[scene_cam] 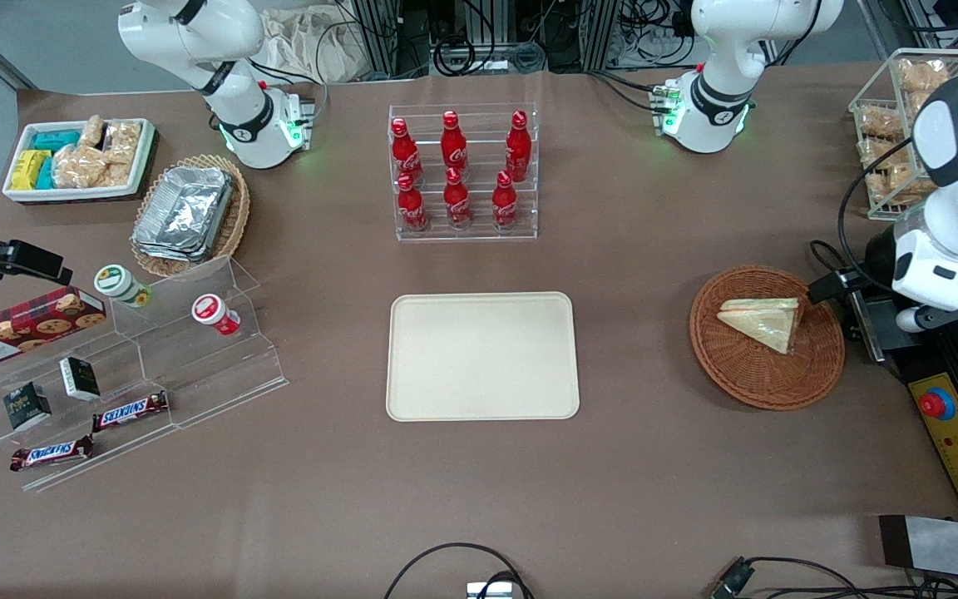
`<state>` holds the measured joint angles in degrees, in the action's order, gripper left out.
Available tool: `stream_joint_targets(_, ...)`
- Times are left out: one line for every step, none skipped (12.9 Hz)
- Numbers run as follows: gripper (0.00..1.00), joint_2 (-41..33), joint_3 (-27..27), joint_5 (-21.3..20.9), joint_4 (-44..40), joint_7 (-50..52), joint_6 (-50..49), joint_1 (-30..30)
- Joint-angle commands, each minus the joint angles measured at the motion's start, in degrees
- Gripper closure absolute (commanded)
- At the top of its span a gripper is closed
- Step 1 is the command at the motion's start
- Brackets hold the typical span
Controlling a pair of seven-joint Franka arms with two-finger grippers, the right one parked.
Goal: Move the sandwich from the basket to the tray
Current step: 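Move the left gripper over the wicker basket toward the wrapped sandwich, then lower the open left gripper around the sandwich and close it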
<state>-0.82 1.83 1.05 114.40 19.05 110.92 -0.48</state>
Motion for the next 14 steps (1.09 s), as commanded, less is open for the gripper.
stream_joint_targets(0.00, -5.94, -0.34, -0.35, 11.69, 1.87, 8.15, 1.97)
stream_joint_targets(0.00, -5.95, -0.34, -0.35, 13.02, 2.92, 8.87, 2.23)
stream_joint_targets(0.00, -5.86, -0.34, -0.35, 13.56, 3.36, 9.23, 3.28)
stream_joint_targets(0.00, -5.77, -0.34, -0.26, 14.35, 3.45, 9.66, 3.81)
stream_joint_targets(0.00, -5.68, -0.34, -0.17, 15.05, 3.54, 10.19, 4.34)
stream_joint_targets(0.00, -5.51, -0.34, -0.09, 15.67, 4.41, 11.33, 5.30)
stream_joint_targets(0.00, -5.42, -0.34, -0.08, 16.72, 5.55, 12.82, 5.57)
stream_joint_targets(0.00, -5.33, -0.43, 0.00, 17.95, 6.78, 14.49, 5.58)
stream_joint_targets(0.00, -5.33, -0.34, 0.09, 19.35, 8.19, 16.24, 5.58)
stream_joint_targets(0.00, -5.33, -0.43, 0.27, 20.84, 10.29, 18.17, 5.58)
stream_joint_targets(0.00, -4.72, -0.43, 0.27, 21.73, 12.75, 19.67, 5.49)
stream_joint_targets(0.00, -4.37, -0.43, 0.27, 22.96, 14.16, 21.60, 5.49)
stream_joint_targets(0.00, -4.36, -0.43, 0.27, 24.45, 14.35, 23.80, 5.49)
stream_joint_targets(0.00, -4.19, -0.43, 0.62, 25.59, 14.35, 25.47, 5.57)
